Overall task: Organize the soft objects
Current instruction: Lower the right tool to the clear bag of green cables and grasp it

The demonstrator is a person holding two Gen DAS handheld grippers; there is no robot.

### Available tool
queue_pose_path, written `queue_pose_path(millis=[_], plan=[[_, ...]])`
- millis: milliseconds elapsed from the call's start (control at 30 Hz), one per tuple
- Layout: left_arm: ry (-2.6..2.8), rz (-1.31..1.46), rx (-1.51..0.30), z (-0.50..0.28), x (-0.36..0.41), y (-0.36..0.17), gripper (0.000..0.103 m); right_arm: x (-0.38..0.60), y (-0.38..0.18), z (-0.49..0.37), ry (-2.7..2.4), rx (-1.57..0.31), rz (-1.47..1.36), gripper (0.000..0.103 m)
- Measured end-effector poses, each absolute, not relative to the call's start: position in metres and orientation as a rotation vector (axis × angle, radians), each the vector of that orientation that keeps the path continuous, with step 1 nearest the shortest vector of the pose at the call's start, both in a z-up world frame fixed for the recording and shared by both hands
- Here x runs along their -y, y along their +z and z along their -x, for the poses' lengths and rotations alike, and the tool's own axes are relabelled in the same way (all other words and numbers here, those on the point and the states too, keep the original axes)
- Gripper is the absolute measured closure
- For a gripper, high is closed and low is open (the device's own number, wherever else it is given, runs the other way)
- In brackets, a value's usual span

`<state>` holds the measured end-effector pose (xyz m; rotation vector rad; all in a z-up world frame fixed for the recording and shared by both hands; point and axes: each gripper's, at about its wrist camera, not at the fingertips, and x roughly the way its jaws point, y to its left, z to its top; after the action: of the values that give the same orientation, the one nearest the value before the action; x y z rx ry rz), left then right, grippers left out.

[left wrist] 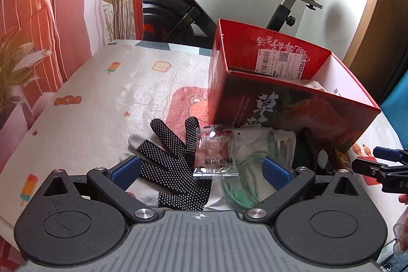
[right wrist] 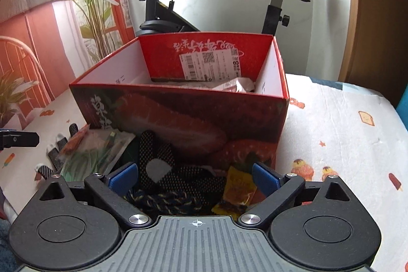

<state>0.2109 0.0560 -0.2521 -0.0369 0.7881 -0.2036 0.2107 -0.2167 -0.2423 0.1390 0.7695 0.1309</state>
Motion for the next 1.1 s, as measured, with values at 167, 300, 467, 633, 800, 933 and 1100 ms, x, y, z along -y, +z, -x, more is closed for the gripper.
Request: queue_pose_path(millis=[167,300,467,633,800,933,1100], plan=[[-0.215,0.036,-0.819,-0.204,-0.052,-0.268,0.002,0.205,-0.261,-0.207,0.139,-0.809,-0.143,0.01],[-0.243,0.046,-0.853,-0.202,-0.047,-0.277,0.009,0.198,-0.266,-0.207,0.161,-0.817,-0.128,0.012],[-0.307,0.051,-0.86,-0.207,-0.04,-0.279,0.025,0.194,-0.267,-0.212,0.17,-0.819,-0.118,0.022],[-0.365,0.075,-0.877,-0.214,-0.036,-0.282,0.039,0.19,-0.266,-0.211,0.19,-0.808,-0.108,0.028],[-0.363,0.064,-0.883,-0.225,-0.035,-0.287,0.04,0.189,-0.264,-0.212,0.202,-0.806,-0.105,0.033],[-0.395,0.128,-0.933,-0.238,-0.038,-0.297,0.041,0.188,-0.266,-0.212,0.208,-0.812,-0.099,0.035],[-0.377,0.132,-0.92,-0.237,-0.036,-0.303,0.041,0.189,-0.263,-0.211,0.213,-0.797,-0.102,0.037]])
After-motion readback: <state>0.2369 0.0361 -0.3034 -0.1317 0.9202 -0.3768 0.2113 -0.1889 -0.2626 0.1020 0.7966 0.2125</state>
